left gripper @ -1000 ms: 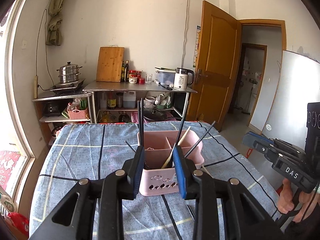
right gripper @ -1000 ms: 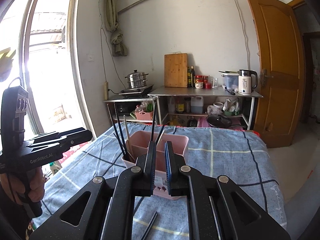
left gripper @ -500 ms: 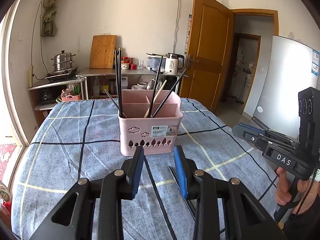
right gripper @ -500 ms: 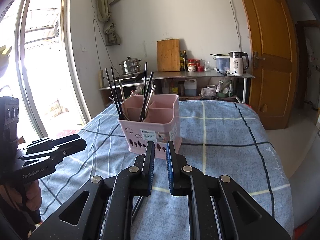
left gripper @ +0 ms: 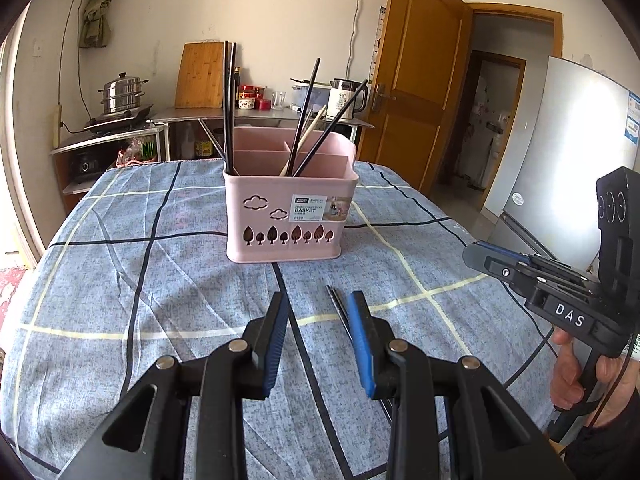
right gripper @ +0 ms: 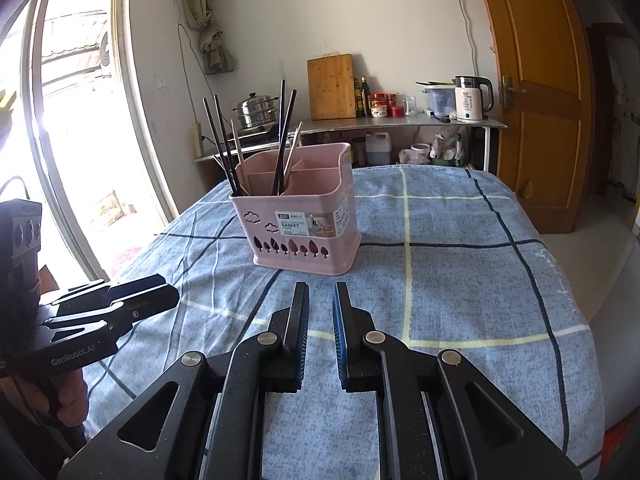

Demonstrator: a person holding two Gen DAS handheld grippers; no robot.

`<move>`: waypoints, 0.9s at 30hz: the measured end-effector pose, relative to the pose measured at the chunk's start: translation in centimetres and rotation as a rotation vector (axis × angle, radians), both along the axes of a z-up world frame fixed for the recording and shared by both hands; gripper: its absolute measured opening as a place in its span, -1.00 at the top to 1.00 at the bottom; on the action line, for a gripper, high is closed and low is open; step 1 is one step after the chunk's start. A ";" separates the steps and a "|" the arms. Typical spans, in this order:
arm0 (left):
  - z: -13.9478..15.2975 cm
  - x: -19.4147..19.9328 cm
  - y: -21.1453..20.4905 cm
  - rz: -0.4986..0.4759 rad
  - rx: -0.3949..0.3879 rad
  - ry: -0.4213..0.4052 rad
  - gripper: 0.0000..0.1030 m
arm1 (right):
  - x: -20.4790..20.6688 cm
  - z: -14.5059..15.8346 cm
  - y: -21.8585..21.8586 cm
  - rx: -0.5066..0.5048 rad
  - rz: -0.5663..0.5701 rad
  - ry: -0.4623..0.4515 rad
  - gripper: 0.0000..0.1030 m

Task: Organize utensils
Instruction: 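Raise both open tools away from the basket, then move both tools down to the last black chopsticks on the cloth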

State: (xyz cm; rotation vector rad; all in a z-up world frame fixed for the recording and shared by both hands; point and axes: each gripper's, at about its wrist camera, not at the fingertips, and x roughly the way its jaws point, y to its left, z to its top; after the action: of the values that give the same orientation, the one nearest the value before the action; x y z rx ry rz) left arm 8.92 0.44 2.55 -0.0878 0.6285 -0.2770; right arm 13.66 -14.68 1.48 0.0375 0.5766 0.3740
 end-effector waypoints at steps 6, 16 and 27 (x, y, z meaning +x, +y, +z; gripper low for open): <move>-1.0 0.3 -0.9 -0.019 -0.002 0.039 0.36 | -0.1 -1.0 0.2 -0.007 0.010 0.031 0.76; -3.5 1.7 -2.8 -0.053 0.013 0.134 0.36 | 0.3 -2.2 -0.4 0.002 0.006 0.067 0.76; -6.8 3.9 -5.0 -0.033 0.057 0.255 0.36 | 0.7 -2.5 -0.6 -0.001 0.007 0.079 0.76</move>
State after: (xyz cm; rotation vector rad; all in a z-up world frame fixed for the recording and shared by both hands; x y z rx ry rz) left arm 12.83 -4.56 -4.25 -0.0582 0.8911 -0.2819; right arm 14.35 -15.30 -1.07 0.0496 0.6551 0.3809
